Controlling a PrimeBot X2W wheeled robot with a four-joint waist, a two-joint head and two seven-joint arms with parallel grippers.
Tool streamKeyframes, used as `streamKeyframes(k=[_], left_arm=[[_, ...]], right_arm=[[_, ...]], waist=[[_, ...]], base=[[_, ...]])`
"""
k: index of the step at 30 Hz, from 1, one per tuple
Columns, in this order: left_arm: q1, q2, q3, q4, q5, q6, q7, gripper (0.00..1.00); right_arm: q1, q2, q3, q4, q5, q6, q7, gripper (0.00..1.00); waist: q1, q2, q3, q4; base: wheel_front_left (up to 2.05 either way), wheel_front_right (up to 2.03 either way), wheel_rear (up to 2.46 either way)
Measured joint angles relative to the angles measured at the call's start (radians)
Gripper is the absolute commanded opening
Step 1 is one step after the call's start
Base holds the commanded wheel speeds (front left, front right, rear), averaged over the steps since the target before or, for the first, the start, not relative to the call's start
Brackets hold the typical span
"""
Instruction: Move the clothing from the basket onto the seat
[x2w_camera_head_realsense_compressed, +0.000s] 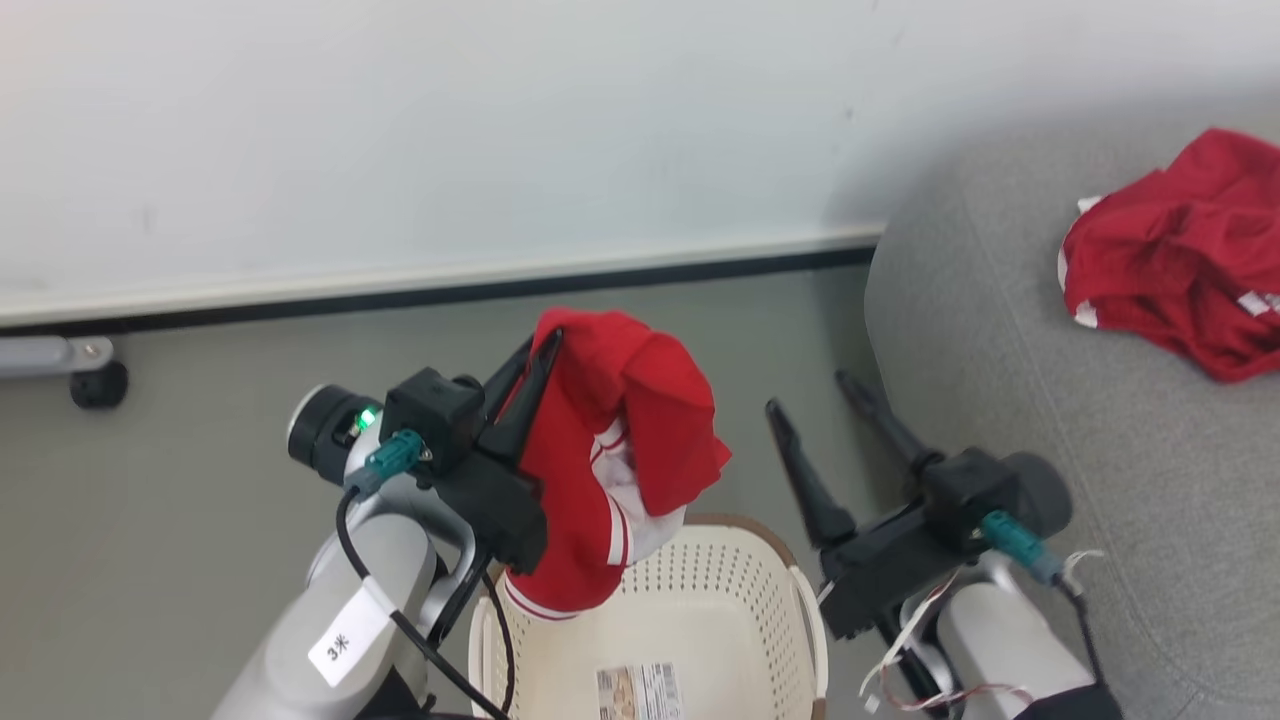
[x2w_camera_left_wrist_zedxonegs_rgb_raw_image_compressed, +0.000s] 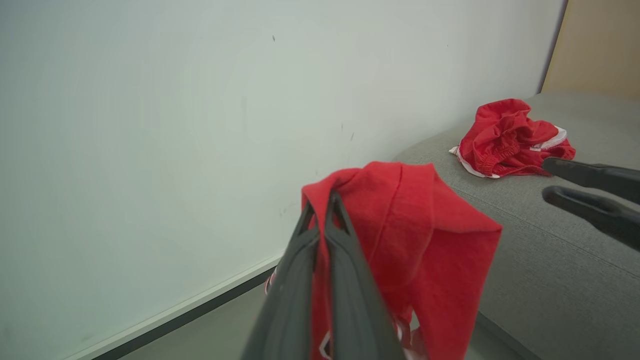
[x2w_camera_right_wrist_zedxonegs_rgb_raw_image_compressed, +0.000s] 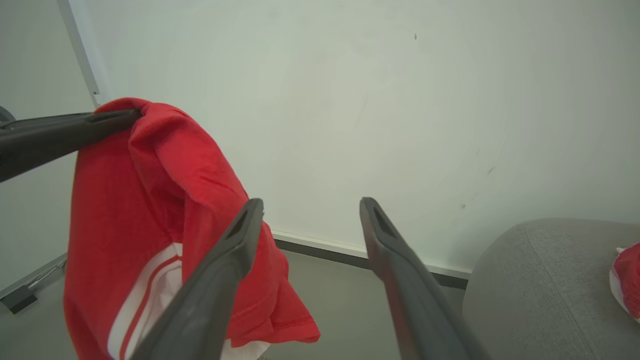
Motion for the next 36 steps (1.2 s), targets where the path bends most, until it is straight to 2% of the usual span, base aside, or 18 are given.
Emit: streamKeyframes(k=[11, 19, 27, 35, 36], left_arm=[[0.086, 0.001, -0.034, -0.048, -0.016, 0.000, 0.020, 0.00], [0.127, 0.016, -0.045, -0.134, -0.016, 0.000, 0.055, 0.00], [0.149, 0.014, -0.065, -0.209, -0.016, 0.000, 0.087, 0.00], [0.154, 0.007, -0.076, -0.267, -0.019, 0.000, 0.118, 0.00], [0.154, 0.007, -0.076, -0.271, -0.020, 0.000, 0.121, 0.00]], right_arm=[[0.045, 0.006, 0.158, 0.063, 0.007, 0.028, 0.000, 1.00], [0.028, 0.008, 0.280, 0.117, 0.035, 0.037, 0.002, 1.00], [-0.075, 0.008, 0.341, 0.184, 0.086, 0.035, 0.019, 1.00], [-0.173, 0.007, 0.384, 0.263, 0.149, 0.004, 0.035, 1.00], [-0.182, 0.007, 0.393, 0.269, 0.158, 0.000, 0.035, 0.80]], waist=[[0.0000, 0.0000, -0.150, 0.032], [0.0000, 0.0000, -0.199, 0.065], [0.0002, 0.0002, -0.200, 0.081], [0.0002, 0.0002, -0.190, 0.094], [0.0002, 0.0002, -0.189, 0.096]], base=[[0.00, 0.00, 0.00], [0.00, 0.00, 0.00], [0.00, 0.00, 0.00], [0.00, 0.00, 0.00], [0.00, 0.00, 0.00]])
